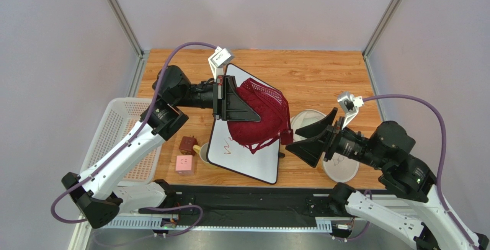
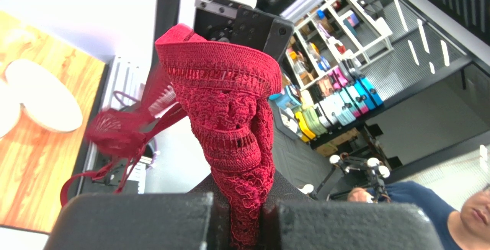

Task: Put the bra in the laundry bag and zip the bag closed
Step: Adjust the bra.

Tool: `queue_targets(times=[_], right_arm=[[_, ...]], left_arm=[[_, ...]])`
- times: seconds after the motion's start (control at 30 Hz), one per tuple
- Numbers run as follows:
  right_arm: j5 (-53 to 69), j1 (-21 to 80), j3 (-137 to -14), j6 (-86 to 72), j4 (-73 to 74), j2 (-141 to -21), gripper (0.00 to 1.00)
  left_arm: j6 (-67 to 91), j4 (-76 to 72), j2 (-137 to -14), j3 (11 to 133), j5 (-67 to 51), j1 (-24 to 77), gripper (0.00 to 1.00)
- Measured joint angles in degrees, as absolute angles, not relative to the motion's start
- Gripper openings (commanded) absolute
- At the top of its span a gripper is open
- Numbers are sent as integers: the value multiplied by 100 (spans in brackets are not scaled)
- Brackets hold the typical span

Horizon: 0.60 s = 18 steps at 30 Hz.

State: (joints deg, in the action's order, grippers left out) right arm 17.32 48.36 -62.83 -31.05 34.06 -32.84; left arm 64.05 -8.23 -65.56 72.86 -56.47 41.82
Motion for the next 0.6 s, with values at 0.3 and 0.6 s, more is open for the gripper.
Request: queue_targets(times=[0.3, 0.6], right_arm=[[473, 4845, -7575, -4600, 5094, -3881, 100], [816, 4858, -6851, -8154, 4154, -4185, 100]], left_arm=[[4587, 1737, -6967, 8796, -5492, 4080, 0], [2714, 3262, -6938, 9198, -4812, 4141, 0]])
